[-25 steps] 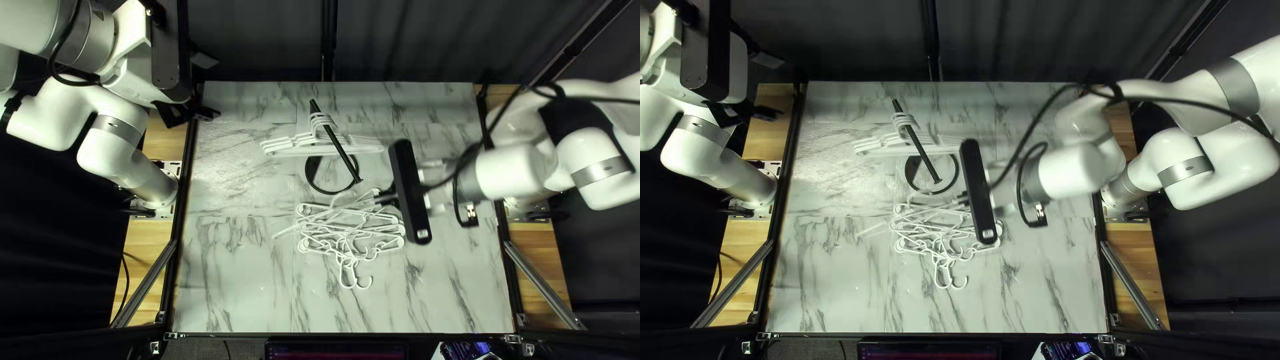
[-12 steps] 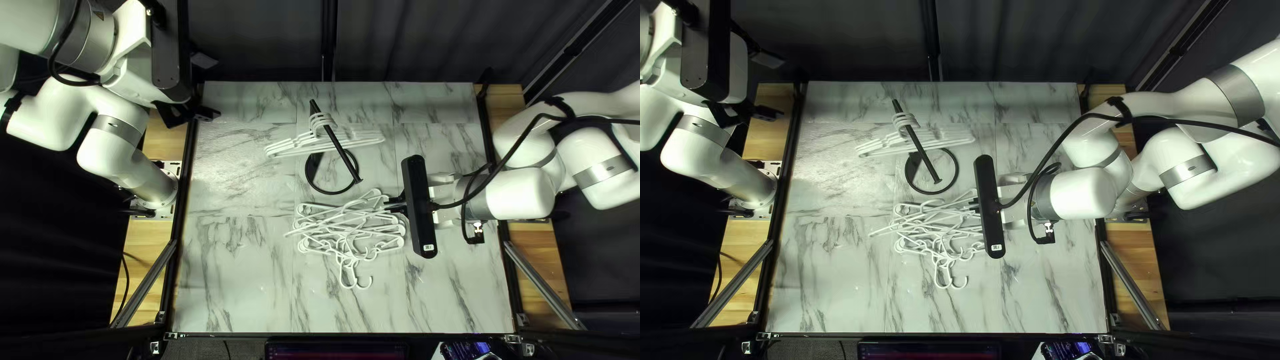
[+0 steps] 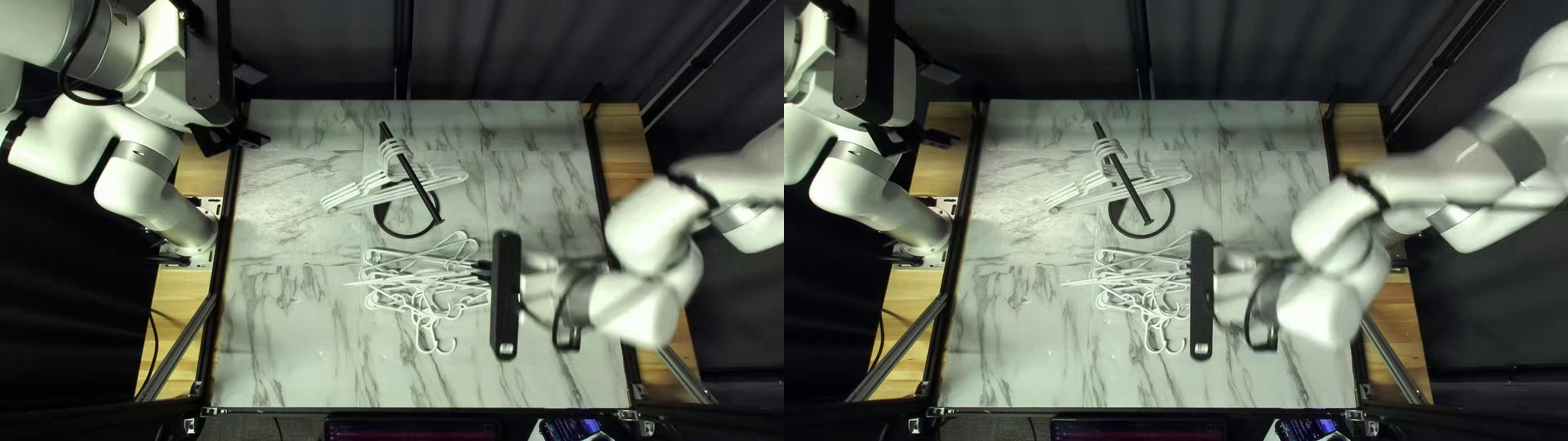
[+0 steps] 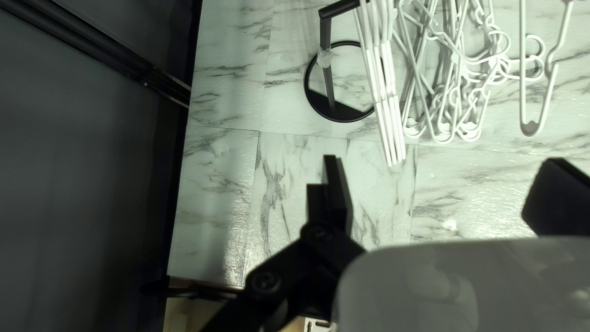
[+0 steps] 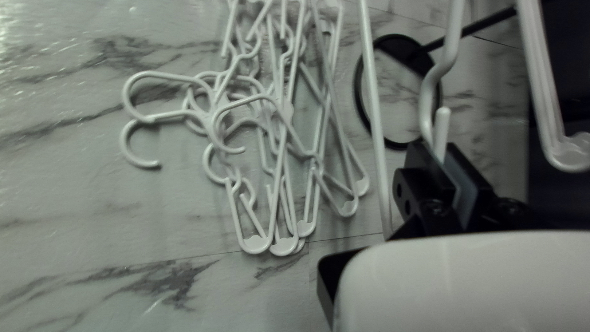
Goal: Remove hangers from rack and place onto table
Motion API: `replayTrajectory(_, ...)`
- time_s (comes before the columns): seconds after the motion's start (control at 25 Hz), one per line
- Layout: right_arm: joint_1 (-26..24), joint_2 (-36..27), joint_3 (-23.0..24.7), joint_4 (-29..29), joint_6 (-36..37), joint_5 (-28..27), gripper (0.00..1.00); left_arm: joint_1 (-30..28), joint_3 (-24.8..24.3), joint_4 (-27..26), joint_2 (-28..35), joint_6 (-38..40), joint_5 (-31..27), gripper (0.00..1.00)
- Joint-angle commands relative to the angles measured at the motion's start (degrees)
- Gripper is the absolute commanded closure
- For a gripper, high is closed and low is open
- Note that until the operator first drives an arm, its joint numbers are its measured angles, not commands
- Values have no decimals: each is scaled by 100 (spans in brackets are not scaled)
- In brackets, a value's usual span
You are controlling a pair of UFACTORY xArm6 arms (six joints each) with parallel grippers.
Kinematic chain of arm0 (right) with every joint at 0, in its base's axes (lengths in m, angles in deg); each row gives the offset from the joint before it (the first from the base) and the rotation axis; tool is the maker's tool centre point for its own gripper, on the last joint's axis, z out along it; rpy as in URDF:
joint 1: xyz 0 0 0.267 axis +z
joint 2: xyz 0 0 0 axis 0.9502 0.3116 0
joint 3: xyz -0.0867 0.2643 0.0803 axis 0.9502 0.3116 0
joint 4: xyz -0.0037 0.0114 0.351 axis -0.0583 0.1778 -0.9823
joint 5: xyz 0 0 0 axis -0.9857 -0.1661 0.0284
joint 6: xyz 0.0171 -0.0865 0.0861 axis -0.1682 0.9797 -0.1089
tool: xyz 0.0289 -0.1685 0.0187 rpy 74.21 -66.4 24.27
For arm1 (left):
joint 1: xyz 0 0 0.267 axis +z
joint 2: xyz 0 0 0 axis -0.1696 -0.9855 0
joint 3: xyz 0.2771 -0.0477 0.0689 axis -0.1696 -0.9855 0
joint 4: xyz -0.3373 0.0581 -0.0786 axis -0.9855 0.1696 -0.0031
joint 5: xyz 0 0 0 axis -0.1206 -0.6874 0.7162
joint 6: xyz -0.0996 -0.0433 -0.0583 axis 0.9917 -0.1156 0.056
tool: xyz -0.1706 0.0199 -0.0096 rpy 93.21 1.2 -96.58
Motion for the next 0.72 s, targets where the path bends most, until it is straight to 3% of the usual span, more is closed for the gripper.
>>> replayTrajectory(0.04, 256, 642, -212, 336, -644, -340, 100, 0, 0, 0, 0, 0, 0, 0)
replayTrajectory(0.16, 281, 773, -235, 304, -796, -593, 100, 0, 0, 0, 0, 0, 0, 0)
replayTrajectory(0.72, 281, 773, -235, 304, -796, -593, 100, 0, 0, 0, 0, 0, 0, 0)
